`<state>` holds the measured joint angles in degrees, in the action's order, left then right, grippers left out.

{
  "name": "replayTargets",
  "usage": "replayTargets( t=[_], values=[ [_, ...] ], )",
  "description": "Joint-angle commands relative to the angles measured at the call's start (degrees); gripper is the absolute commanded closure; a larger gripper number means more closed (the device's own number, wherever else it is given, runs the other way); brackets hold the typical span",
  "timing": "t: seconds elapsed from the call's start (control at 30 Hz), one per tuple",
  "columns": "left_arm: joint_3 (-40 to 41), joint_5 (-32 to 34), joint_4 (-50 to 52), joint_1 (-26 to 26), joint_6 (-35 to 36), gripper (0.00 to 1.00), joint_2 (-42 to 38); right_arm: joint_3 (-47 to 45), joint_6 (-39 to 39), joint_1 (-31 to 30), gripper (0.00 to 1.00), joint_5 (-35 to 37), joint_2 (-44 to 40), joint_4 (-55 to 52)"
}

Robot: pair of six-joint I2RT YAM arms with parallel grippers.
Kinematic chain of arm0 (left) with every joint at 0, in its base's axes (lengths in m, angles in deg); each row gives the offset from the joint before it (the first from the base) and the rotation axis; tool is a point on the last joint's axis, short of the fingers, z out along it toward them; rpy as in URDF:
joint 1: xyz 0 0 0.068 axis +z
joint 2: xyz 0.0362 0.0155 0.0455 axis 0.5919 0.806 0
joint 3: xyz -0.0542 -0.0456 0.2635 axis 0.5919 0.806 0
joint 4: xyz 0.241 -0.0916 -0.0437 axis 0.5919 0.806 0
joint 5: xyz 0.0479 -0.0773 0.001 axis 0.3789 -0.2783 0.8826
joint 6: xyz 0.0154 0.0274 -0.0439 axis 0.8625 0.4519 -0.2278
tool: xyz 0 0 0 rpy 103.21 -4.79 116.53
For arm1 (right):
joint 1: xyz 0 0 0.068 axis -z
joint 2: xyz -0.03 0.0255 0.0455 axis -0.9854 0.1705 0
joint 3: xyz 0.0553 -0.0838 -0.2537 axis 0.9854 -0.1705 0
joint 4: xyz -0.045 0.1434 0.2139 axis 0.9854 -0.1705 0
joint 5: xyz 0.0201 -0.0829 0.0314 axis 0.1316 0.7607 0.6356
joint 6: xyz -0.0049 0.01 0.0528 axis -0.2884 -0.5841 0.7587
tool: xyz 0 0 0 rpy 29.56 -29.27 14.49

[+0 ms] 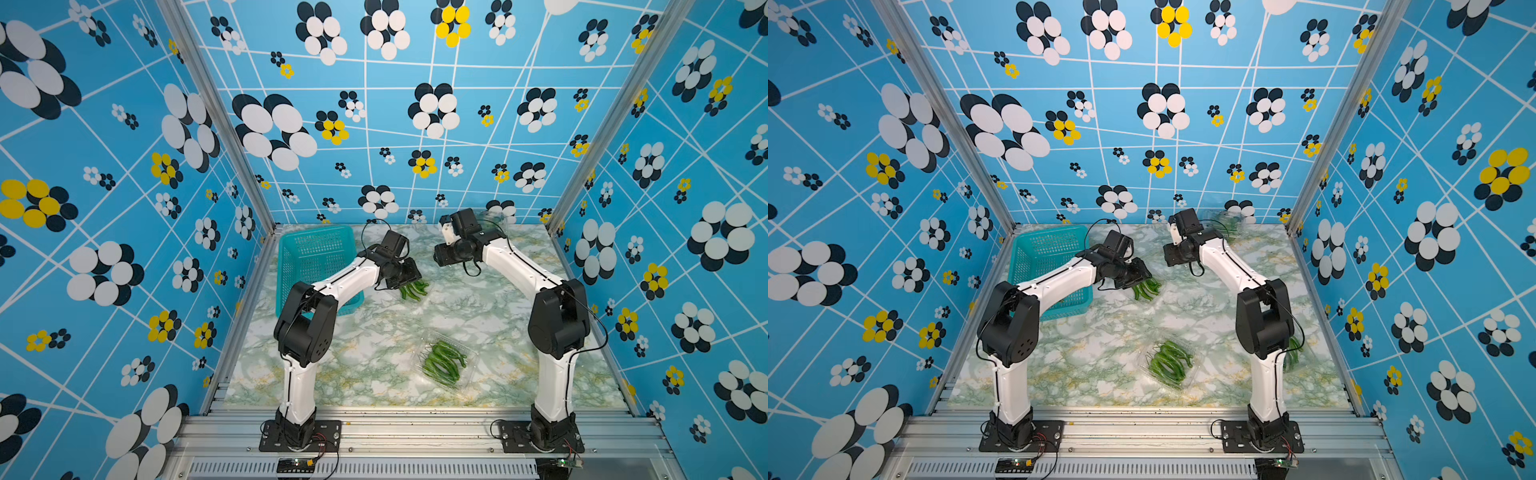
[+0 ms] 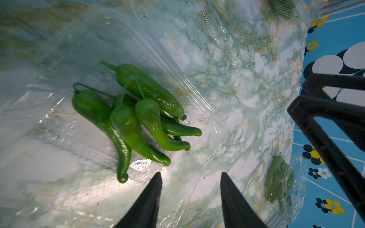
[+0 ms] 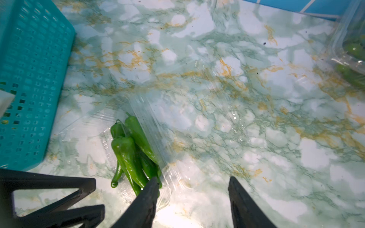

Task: Take small green peppers out of containers
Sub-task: Place the green pepper in the basket, then pick up the green pepper from the packing box.

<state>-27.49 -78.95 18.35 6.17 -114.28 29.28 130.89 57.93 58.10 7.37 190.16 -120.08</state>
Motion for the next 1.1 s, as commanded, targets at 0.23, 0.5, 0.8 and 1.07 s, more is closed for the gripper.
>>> replayTargets(
  t=[0.23, 0.5, 0.8, 1.07],
  values=[
    [-3.9, 3.57, 3.84, -0.19, -1.54, 0.5, 3.65, -2.58, 1.41, 1.43, 0.42, -1.43, -4.27, 3.03],
    [-5.36, 5.25, 4.4, -0.1, -1.3, 0.5, 6.11, -2.52, 1.5, 1.49, 0.43, -2.53, -3.88, 2.79],
    [-6.76, 5.43, 2.73, 0.2, -1.98, 0.53, 8.89, -2.16, 1.75, 1.43, 0.43, -3.06, -3.5, 2.59],
    [-7.9, 5.47, 2.38, 0.25, -2.42, 0.55, 10.7, -2.0, 1.9, 1.45, 0.44, -3.41, -3.33, 2.46]
  ],
)
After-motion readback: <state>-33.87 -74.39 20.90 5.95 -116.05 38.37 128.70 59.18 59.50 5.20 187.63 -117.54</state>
